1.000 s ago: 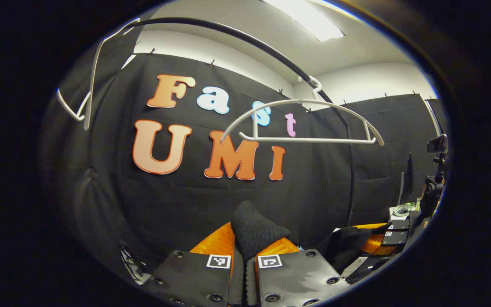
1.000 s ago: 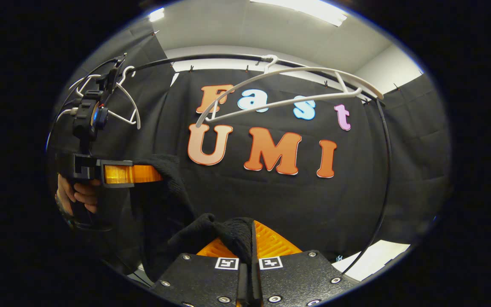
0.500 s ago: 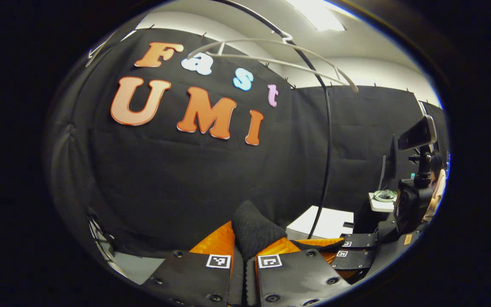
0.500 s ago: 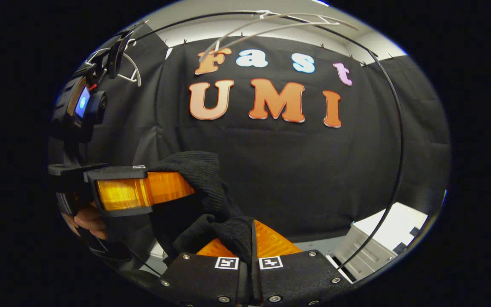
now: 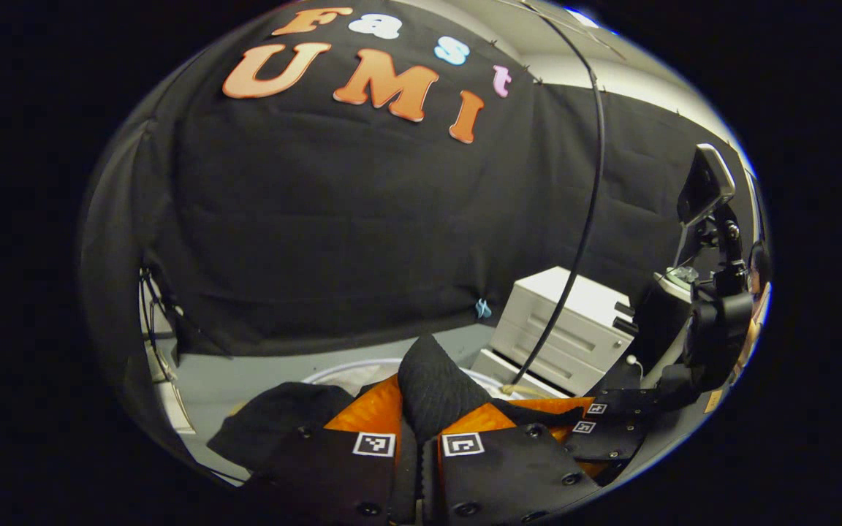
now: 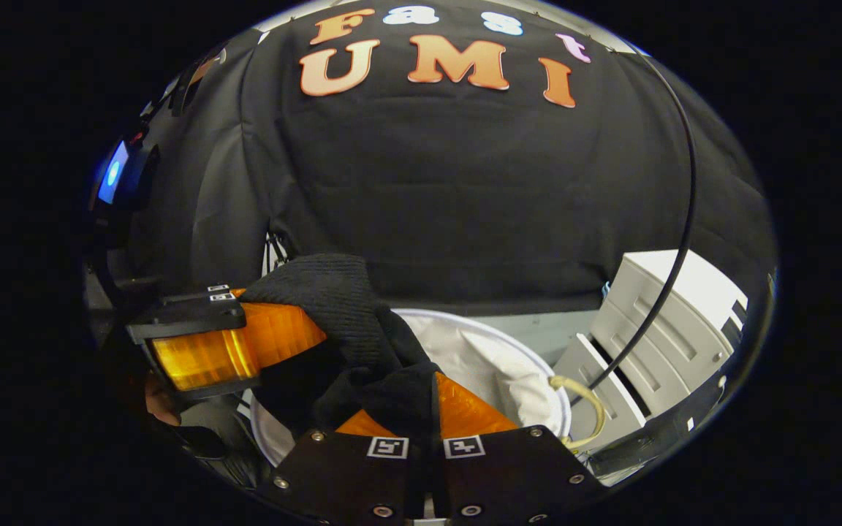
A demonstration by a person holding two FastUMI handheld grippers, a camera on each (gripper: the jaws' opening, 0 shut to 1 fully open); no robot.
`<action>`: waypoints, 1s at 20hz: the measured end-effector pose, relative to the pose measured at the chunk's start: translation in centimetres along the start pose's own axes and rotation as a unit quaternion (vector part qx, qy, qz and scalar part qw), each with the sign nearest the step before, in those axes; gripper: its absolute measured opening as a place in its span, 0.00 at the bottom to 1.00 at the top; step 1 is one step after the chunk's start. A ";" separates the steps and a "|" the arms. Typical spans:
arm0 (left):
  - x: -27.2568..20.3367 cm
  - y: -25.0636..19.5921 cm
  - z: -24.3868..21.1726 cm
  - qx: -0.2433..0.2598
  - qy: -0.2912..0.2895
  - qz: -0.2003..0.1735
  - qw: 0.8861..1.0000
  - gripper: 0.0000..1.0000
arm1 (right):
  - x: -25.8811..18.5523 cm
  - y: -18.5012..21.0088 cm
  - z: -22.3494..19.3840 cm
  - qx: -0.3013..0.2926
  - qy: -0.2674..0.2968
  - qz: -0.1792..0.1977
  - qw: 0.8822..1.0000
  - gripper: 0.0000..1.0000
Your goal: Grasp the clothes on the hanger with both hands and then place them into the laundry hamper below.
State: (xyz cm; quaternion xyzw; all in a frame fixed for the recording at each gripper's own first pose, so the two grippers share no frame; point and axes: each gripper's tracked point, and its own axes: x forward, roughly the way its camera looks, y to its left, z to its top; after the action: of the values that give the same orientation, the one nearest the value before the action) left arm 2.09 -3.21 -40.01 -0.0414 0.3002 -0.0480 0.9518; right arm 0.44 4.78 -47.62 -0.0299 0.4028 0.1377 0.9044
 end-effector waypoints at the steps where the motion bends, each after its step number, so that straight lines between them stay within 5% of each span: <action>1: 0.4 0.6 -1.5 0.005 0.014 0.008 1.000 0.10 | 0.6 0.2 -1.3 0.001 0.011 -0.001 1.000 0.04; 8: 1.5 3.6 -11.8 -0.056 0.103 0.041 0.992 0.10 | 3.1 1.7 -9.5 0.021 0.105 -0.015 0.994 0.07; 18: 1.7 4.9 -18.0 -0.048 0.177 0.063 0.981 0.11 | 8.2 4.5 -14.4 0.097 0.120 -0.026 0.988 0.19; 20: 1.8 5.2 -18.1 -0.052 0.179 0.066 0.980 0.23 | 7.5 3.9 -14.1 0.099 0.117 -0.026 0.988 0.27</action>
State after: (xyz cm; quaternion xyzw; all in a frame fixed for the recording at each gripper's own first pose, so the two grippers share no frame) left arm -6.54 0.81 -56.34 -0.0614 0.4695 0.0239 0.8805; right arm -6.03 7.90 -62.45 0.0330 0.5168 0.0692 0.8526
